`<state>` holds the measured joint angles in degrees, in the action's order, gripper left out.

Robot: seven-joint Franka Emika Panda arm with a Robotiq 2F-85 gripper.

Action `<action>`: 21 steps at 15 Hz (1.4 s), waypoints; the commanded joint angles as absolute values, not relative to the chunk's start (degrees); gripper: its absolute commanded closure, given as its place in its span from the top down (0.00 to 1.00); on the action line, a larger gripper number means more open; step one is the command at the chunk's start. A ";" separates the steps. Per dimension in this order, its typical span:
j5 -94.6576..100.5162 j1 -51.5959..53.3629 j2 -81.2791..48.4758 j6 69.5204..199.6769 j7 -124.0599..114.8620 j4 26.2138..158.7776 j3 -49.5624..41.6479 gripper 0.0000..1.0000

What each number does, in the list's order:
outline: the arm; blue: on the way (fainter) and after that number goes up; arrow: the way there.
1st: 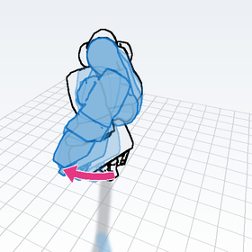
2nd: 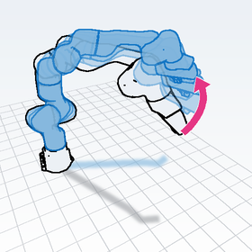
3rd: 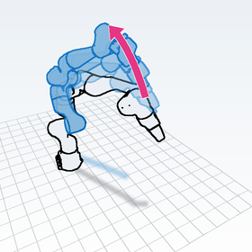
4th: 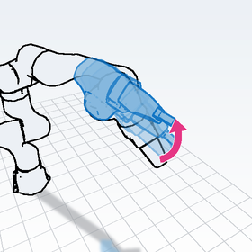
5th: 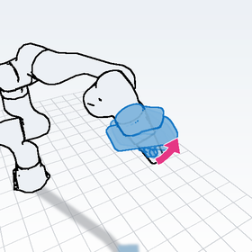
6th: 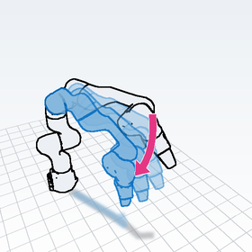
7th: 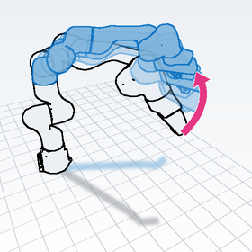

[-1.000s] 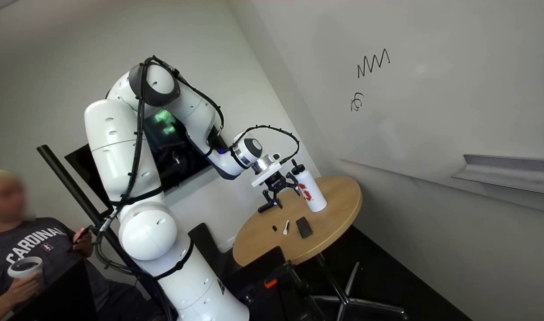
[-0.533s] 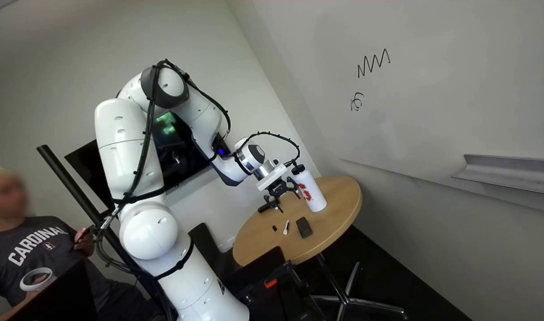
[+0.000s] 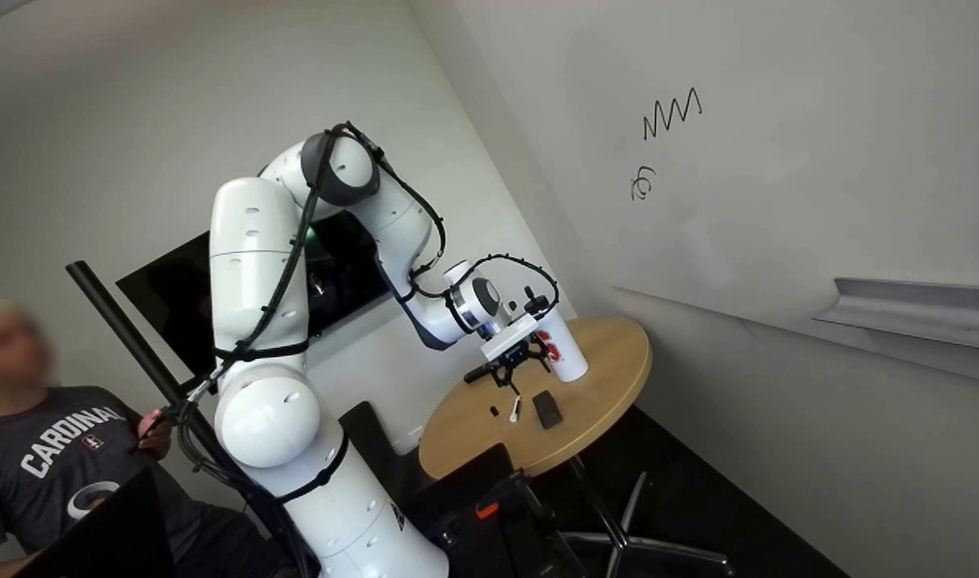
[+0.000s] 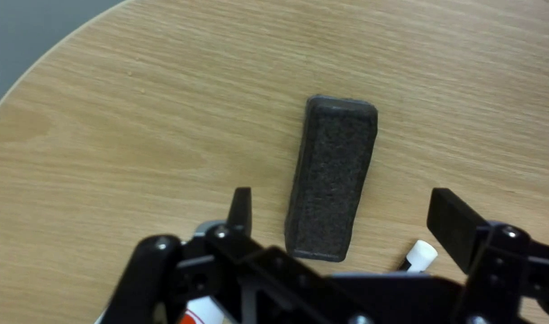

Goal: Move the duster to the left

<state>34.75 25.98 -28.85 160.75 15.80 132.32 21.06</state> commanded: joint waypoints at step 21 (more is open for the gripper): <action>29.73 33.99 -40.50 160.51 13.46 123.69 15.48 1.00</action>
<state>30.01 31.90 -39.57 160.62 14.75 125.23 17.32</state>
